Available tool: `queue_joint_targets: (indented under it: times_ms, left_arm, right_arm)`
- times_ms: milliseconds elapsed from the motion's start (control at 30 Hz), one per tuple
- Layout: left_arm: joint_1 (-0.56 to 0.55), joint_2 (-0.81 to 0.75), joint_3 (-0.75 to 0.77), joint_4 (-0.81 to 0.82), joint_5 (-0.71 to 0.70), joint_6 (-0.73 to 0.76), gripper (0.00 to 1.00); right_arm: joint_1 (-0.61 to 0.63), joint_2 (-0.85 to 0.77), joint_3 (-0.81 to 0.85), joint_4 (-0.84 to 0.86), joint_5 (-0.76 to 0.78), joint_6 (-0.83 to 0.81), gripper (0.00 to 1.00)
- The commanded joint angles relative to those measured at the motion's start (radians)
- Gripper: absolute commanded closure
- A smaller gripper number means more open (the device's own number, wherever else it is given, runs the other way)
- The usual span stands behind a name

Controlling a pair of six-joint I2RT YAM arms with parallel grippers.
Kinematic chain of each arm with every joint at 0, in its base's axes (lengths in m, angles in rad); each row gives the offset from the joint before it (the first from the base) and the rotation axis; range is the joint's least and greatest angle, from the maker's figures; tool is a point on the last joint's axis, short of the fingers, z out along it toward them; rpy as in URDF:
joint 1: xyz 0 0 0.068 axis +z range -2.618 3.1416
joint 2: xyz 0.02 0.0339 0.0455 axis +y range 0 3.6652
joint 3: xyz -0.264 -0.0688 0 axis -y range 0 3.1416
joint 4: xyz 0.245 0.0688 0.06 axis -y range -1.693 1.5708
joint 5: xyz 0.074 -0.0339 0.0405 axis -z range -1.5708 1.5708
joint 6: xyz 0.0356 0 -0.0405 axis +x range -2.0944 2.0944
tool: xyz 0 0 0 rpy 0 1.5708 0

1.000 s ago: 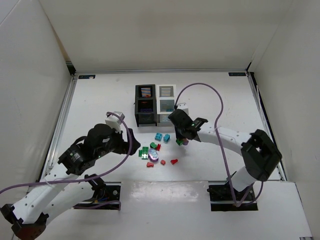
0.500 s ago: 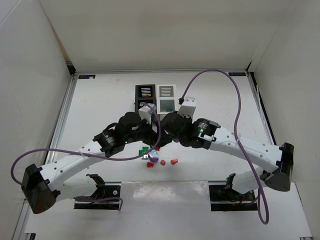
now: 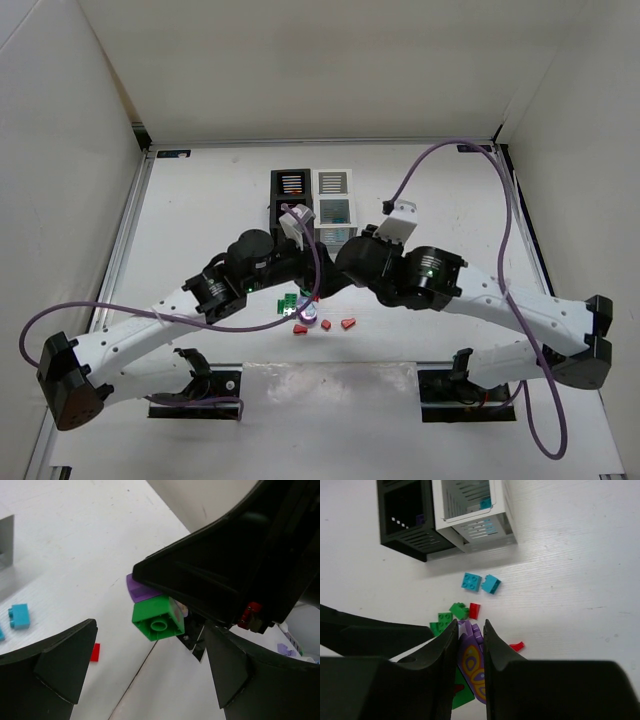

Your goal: Sort the legos into containers by color

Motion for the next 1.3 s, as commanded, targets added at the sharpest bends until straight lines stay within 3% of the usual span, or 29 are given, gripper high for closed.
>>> queue_joint_targets:
  times_ms: [0,133,267,500,767,933,1267]
  left_arm:
    - [-0.036,-0.008,0.016,0.080,0.008,0.022,0.01]
    - [-0.045,0.000,0.016,0.092,-0.014,0.033,0.01]
    - [-0.073,0.012,0.039,0.066,-0.054,0.062,0.07]
    - [-0.088,0.003,0.055,0.003,-0.098,0.070,0.39]
    - [-0.088,0.012,0.082,-0.043,-0.121,0.051,0.63]
    - [-0.087,-0.052,0.056,-0.081,-0.131,0.033,0.64]
    - [-0.090,-0.176,0.043,-0.252,-0.192,0.042,0.67]
  right_arm:
    - [0.008,-0.051,-0.034,0.122,-0.016,0.004,1.00]
    - [0.011,-0.069,-0.044,0.136,-0.021,0.004,1.00]
    - [0.026,-0.059,-0.037,0.135,-0.016,0.003,1.00]
    - [0.038,-0.066,-0.032,0.113,0.016,0.027,1.00]
    - [0.055,-0.069,-0.025,0.073,0.053,0.056,1.00]
    - [0.038,-0.079,-0.020,-0.061,0.119,0.134,1.00]
    - [-0.055,-0.152,-0.070,-0.122,0.148,0.135,1.00]
